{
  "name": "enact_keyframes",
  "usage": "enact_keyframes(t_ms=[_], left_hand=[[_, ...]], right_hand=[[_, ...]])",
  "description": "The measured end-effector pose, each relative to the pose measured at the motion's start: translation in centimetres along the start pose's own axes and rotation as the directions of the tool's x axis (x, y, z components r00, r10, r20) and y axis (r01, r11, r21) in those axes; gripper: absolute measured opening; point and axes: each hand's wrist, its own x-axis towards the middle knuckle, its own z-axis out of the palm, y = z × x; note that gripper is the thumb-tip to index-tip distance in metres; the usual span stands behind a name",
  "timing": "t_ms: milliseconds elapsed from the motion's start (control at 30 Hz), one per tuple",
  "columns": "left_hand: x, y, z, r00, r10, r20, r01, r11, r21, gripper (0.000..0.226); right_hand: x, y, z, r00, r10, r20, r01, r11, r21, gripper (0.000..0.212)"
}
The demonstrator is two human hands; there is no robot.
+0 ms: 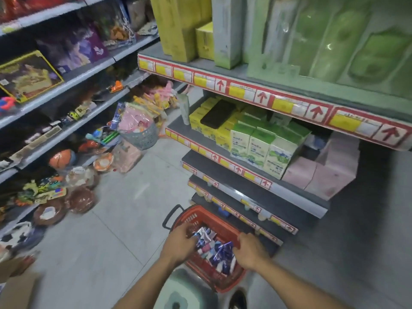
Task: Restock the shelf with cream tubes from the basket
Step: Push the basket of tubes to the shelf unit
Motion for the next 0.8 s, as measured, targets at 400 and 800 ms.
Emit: enact_keyframes(t_ms=[400, 800], left_hand=[[6.0, 0.9, -1.3, 0.996, -0.076, 0.045, 0.067, 0.983, 0.172, 0.032], [12.6, 0.6, -2.7, 0.973, 0.070, 0.220, -0.137, 0.942, 0.305, 0.023]], right_hand=[[4.4, 2.3, -0.2, 0.997, 0.065, 0.039, -0.069, 0.992, 0.101, 0.035], [6.1, -0.1, 2.2, 0.987, 0.158, -0.025, -0.141, 0.933, 0.331, 0.012]])
